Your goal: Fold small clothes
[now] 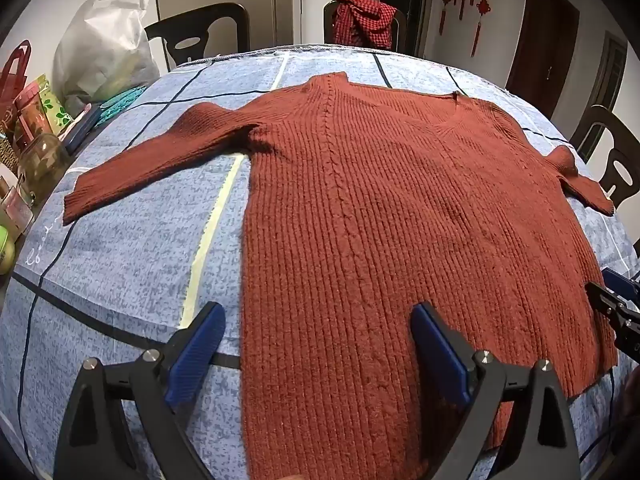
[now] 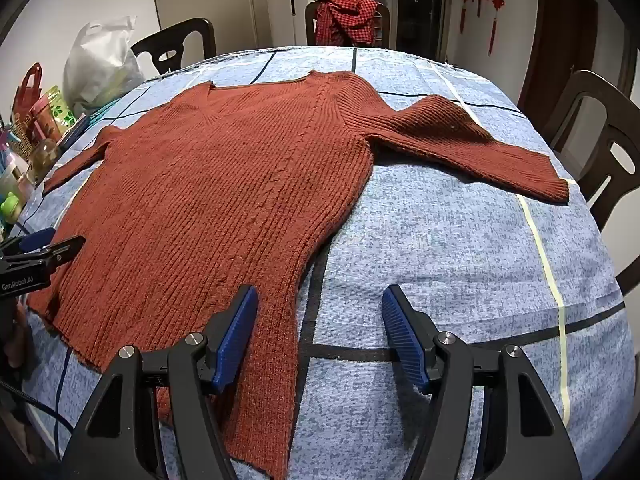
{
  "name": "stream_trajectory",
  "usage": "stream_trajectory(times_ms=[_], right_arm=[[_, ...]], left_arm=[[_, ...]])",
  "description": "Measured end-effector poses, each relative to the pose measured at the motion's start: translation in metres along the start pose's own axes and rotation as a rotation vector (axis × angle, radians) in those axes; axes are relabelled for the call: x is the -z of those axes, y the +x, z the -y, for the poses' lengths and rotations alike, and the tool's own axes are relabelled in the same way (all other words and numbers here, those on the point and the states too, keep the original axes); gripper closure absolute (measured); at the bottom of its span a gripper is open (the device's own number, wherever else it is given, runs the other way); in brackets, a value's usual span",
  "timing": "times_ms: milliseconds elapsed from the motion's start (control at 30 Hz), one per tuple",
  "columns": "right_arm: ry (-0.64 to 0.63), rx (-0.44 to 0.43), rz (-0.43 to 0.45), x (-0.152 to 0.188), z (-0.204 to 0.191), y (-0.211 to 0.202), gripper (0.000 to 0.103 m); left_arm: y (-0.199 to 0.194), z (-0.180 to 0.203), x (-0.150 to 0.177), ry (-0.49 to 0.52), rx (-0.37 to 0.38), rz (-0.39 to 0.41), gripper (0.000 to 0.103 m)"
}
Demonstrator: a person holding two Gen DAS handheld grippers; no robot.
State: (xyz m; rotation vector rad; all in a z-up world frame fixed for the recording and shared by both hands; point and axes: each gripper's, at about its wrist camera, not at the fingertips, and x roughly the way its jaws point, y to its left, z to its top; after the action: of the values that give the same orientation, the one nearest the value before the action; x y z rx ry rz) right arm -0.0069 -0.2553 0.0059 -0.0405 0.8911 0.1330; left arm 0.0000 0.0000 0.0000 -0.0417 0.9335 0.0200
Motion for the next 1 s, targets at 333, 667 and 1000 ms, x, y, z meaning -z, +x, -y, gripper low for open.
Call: stream_trajectory(times_ms=[333, 667, 1000], right_arm=[[0.001, -0.001, 0.001, 0.0002, 0.0000, -0.0001, 0.038], [0.002, -0.002, 0.001, 0.0001, 0.0002, -0.0001, 0.038], [0.004, -0.004, 0.001, -0.0003, 0.0009, -0.0002, 0.037]], left_arm=[[0.0000, 0.0000, 0.0000, 0.002, -0.003, 0.001, 0.007], [0.0016, -0.0021, -0.0019, -0.001, -0.006, -0.001, 0.004], [0.0006, -0.0041, 0.0003, -0.006, -0.014, 0.002, 0.003]])
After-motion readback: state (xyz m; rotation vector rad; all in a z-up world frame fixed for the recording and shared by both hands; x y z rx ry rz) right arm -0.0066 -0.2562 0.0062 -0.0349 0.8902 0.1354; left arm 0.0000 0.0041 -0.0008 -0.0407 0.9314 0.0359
